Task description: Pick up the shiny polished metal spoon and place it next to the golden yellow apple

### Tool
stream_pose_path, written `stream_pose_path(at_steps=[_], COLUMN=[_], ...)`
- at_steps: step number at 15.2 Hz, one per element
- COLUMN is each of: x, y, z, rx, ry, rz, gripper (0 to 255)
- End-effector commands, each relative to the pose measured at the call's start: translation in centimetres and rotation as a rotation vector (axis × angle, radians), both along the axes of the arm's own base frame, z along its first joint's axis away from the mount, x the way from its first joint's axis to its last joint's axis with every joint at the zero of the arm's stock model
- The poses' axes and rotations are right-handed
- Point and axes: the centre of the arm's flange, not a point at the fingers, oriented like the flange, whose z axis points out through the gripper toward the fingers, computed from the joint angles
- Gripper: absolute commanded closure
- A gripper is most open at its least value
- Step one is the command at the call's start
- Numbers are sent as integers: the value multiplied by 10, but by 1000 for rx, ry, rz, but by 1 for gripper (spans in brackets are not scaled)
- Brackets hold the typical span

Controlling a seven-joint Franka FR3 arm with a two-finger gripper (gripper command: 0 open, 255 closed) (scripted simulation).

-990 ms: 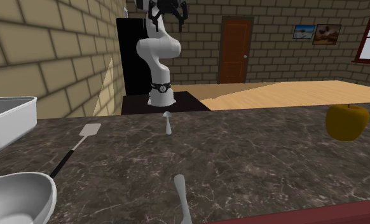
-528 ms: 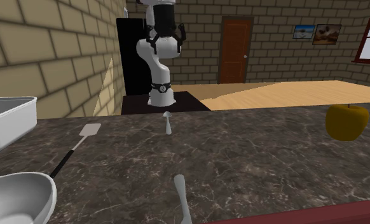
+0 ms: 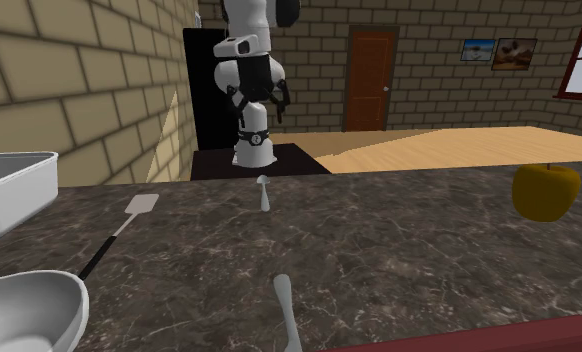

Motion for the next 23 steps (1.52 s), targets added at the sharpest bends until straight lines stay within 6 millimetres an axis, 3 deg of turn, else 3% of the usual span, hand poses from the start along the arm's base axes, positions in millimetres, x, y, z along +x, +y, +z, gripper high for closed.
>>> stream_pose_path(at_steps=[1,9,17,23], x=[8,41,37,37], y=[-5,-24,-18,-18], z=[-27,-130,-172,-172], rx=[11,58,59,59], ry=[8,45,46,46], rz=[-8,-37,-38,-38], gripper=[0,0,0,0])
